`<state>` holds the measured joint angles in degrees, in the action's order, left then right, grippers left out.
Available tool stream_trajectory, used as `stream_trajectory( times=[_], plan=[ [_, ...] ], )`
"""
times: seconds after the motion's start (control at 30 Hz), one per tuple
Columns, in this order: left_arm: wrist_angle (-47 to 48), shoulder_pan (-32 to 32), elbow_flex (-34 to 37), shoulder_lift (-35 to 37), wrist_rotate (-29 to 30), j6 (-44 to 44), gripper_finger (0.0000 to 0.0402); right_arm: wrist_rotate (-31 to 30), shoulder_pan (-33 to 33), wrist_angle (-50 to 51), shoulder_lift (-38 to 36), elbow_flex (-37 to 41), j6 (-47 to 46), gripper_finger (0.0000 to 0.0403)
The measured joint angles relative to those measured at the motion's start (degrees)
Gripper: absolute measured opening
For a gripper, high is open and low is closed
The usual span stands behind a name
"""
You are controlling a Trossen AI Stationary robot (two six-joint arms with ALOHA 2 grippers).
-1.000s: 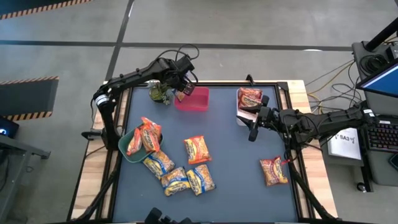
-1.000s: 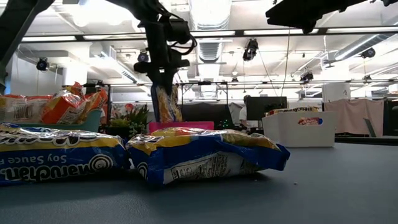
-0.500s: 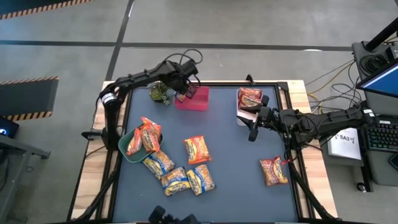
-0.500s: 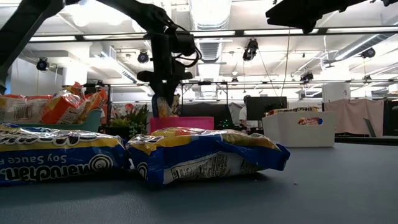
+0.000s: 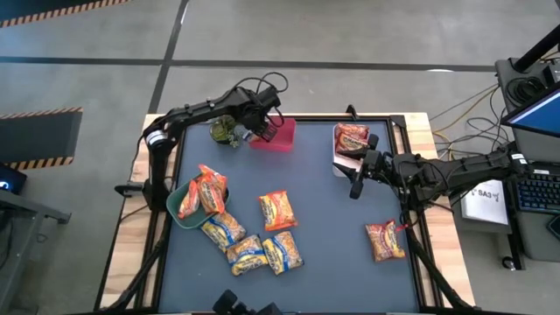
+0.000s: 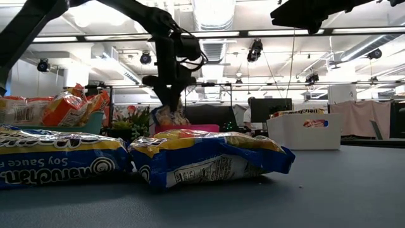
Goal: Sort Maruchan noodles
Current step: Put the blue noodle pack into the red bin
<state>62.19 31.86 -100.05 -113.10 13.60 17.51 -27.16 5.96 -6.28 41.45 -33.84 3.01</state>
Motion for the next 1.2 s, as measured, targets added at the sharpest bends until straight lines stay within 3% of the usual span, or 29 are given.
stream_trajectory(
  times=[0.23,0.47,0.7,1.2],
  plan=[
    [4.0,0.0,-1.5,0.3,-0.8,0.0,0.0090,0.0,0.0,0.0,0.0,0.0,0.0,0.0166],
    [5.9,0.0,-4.2,0.3,-2.4,-2.4,0.0110,0.0,0.0,0.0,0.0,0.0,0.0,0.0166],
    [7.7,0.4,-6.7,0.3,-2.7,-3.9,0.0095,0.0,0.0,0.0,0.0,0.0,0.0,0.0166],
    [5.1,1.3,-5.2,-1.8,-5.1,-3.4,0.0106,0.0,0.0,0.0,0.0,0.0,-0.5,0.0166]
  ],
)
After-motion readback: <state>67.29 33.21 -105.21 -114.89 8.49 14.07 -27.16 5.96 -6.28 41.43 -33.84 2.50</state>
